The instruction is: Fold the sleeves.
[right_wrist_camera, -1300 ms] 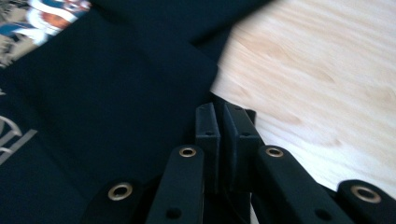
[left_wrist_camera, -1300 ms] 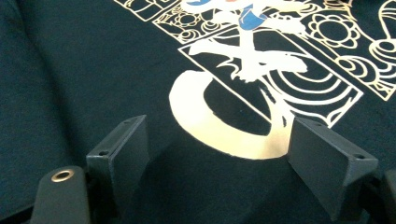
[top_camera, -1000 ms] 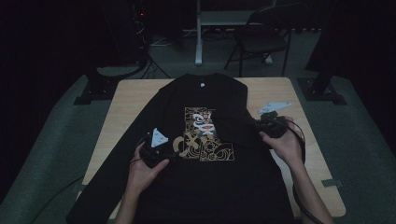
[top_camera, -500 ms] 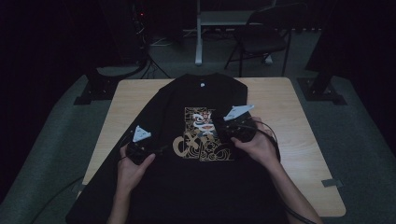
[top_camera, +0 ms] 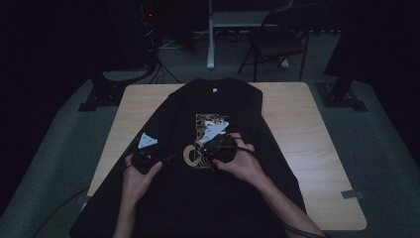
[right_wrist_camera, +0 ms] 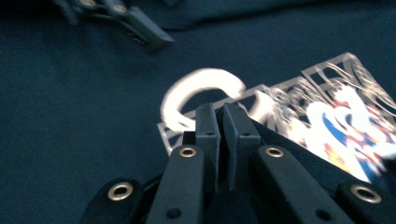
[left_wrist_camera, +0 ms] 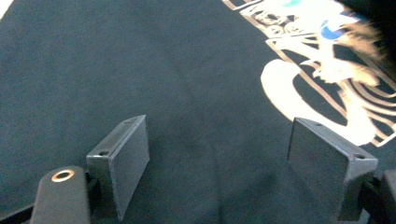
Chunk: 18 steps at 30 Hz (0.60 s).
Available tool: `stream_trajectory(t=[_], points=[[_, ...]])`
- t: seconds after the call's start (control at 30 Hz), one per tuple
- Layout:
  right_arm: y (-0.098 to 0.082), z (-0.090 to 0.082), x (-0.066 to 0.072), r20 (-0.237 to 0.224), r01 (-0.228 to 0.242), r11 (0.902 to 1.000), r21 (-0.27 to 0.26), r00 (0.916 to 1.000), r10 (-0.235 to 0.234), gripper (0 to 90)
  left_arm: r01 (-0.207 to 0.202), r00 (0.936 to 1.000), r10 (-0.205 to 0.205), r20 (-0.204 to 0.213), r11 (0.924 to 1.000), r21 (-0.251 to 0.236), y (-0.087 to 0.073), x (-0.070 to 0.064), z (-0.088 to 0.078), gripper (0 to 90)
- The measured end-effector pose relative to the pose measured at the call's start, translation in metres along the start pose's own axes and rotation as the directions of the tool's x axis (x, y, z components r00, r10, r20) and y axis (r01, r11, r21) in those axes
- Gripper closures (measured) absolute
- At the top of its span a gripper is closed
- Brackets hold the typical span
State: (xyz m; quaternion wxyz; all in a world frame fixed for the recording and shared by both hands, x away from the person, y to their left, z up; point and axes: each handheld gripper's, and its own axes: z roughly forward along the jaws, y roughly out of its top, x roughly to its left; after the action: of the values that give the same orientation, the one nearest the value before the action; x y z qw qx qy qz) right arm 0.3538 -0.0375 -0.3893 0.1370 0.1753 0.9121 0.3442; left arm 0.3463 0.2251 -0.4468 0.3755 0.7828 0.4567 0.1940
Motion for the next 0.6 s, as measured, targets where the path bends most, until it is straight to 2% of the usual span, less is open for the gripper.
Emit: stream_trajectory(t=[0.07,0.23,0.4,0.47,0.6], points=[[0.005,0.007,0.008,-0.026,0.014,0.9999,0.002,0.9996,-0.013,85.1,-0.007,0.9998,0.007,-0.021,0.9999,0.011,-0.001,0.003,-0.004,21.9],[0.019,0.019,0.026,-0.066,0.044,0.999,-0.003,0.9969,-0.044,85.1,0.023,0.9976,-0.021,-0.066,0.9995,0.024,-0.008,0.02,-0.012,21.9],[0.032,0.028,0.042,-0.121,0.051,0.9982,-0.03,0.9912,-0.055,85.1,0.025,0.9931,-0.019,-0.116,0.9984,0.05,-0.014,0.029,-0.014,21.8],[0.038,0.031,0.049,-0.138,0.057,0.9978,-0.033,0.9886,-0.062,85.1,0.038,0.9942,-0.034,-0.102,0.9986,0.035,-0.016,0.033,-0.015,21.8],[0.049,0.037,0.061,-0.174,0.068,0.9962,-0.055,0.9817,-0.077,85.1,0.042,0.9936,-0.038,-0.106,0.9985,0.034,-0.016,0.035,-0.016,21.9]])
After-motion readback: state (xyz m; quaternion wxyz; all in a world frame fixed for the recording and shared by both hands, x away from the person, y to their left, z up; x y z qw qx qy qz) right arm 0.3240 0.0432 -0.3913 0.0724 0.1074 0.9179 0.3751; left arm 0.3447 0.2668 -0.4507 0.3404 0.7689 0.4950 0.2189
